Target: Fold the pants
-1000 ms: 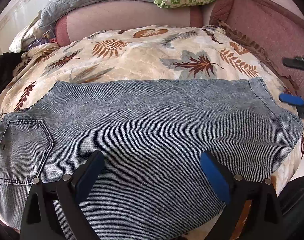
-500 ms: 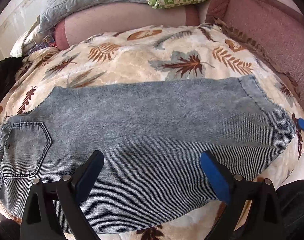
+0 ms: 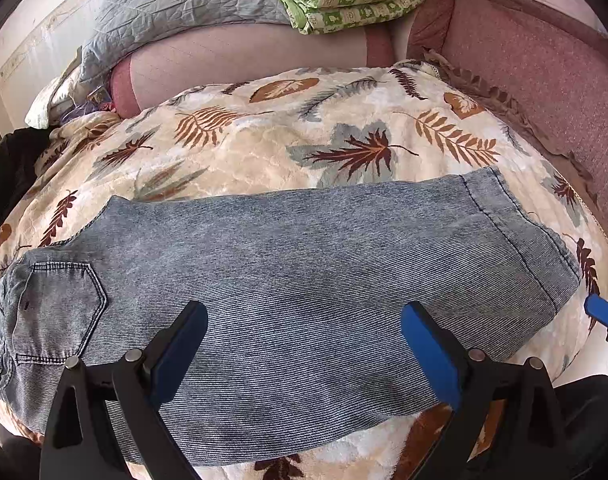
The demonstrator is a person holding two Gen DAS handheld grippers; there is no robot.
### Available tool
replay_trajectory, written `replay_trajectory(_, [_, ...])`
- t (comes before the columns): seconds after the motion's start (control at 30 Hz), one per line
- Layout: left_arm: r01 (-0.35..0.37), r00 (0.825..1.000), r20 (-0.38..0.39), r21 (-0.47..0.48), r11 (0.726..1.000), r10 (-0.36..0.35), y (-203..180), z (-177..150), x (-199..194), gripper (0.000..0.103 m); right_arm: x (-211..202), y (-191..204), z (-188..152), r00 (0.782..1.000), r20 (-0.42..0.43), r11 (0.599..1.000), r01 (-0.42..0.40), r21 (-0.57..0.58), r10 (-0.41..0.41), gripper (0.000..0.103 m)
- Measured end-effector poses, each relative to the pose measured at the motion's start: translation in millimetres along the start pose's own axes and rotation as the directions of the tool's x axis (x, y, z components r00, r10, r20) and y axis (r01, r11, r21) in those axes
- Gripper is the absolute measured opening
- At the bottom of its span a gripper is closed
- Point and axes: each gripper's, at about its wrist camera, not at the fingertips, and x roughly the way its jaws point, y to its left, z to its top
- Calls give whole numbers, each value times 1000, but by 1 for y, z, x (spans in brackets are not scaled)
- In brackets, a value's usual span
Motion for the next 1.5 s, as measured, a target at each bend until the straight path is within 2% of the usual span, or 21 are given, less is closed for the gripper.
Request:
replay_trajectory(0.17, [14,1000,-17,-48,999,-15,9,2,8,97,4,-30,-7,999,-48,976,0,219,11,89])
replay_trajectory(0.23, [27,999,-25,-64,998,-28,11,3,12,97,5,-35,-5,999,-32,966,23,257,-16,89])
replay_trajectory(0.37, [34,999,-21,-80,996,-36,13,6,15,97,14,-41,3,1000,-26,944,12,329,-4,89])
replay_trajectory(0.6, [37,997,-58,-80,996,-41,16,4,31,97,32,-50,11,1000,-8,900,20,436,-19,89])
replay_trajectory(0.77, [44,997,-63,-85,995,-49,19,2,35,97,32,-52,16,998,54,889,7,457,-35,89])
replay_trajectory(0.9, [38,997,-61,-92,995,-44,19,3,36,97,35,-54,18,998,54,884,9,468,-39,89])
replay_trajectory(1.0, [41,998,-45,-99,994,-45,16,5,32,97,38,-49,20,997,41,901,38,432,-61,90])
replay_trajectory(1.1, [-14,999,-32,-68,998,12,9,7,32,97,40,-45,20,997,29,914,58,402,-76,90])
replay_trajectory(1.17, [-68,995,-76,-25,997,66,4,6,43,97,42,-42,20,996,21,922,76,379,-90,90])
replay_trajectory(1.3, [-71,994,-85,-26,997,68,5,6,42,98,47,-27,21,986,-8,943,163,290,-168,89])
replay_trajectory(1.4, [-44,999,-29,-43,998,43,11,9,23,98,50,-21,21,978,-19,946,205,253,-207,88])
replay_trajectory(1.5, [-65,998,24,-54,996,66,23,6,9,98,49,-21,20,977,-16,943,209,259,-212,85])
